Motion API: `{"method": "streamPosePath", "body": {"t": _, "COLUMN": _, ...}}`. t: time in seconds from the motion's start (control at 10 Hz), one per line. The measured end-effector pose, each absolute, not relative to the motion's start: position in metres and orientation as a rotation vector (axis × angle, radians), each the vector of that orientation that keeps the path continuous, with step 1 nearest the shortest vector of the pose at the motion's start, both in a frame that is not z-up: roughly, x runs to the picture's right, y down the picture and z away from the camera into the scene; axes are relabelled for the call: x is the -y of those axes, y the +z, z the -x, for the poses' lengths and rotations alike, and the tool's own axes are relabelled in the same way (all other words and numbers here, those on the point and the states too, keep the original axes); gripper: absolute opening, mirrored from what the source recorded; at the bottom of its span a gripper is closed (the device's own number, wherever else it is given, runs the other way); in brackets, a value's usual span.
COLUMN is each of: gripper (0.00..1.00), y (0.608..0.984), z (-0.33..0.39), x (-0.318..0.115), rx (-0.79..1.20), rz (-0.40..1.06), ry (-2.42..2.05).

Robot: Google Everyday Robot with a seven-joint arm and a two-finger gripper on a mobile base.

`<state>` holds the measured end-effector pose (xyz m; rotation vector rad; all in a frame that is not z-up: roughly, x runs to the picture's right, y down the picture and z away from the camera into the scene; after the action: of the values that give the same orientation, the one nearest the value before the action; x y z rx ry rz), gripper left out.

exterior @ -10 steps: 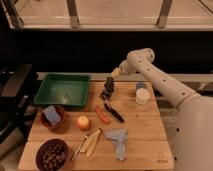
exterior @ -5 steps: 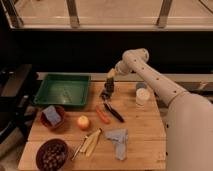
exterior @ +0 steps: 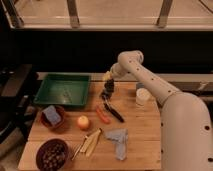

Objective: Wipe table surface with eraser

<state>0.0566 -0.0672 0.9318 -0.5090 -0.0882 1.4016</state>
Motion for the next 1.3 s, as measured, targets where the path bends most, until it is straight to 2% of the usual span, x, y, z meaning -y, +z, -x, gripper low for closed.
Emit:
{"method": "streamPosePath", "body": {"t": 0.7, "gripper": 0.65, "y": 0.963, "z": -0.037, "x": 0.051, "rx": 0.02, "rz": 0.514, "ry": 1.367}}
{"method": "streamPosePath", "body": {"t": 1.0, "gripper": 0.42, "y": 0.967, "z": -0.038, "x": 0.052, "rx": 0.027, "rz": 0.496, "ry": 1.363}}
{"method": "streamPosePath", "body": {"t": 1.3, "gripper": 0.09, "y": 0.961, "z": -0.044, "x": 0.056, "rx": 0.05, "rz": 0.478, "ry": 1.367}}
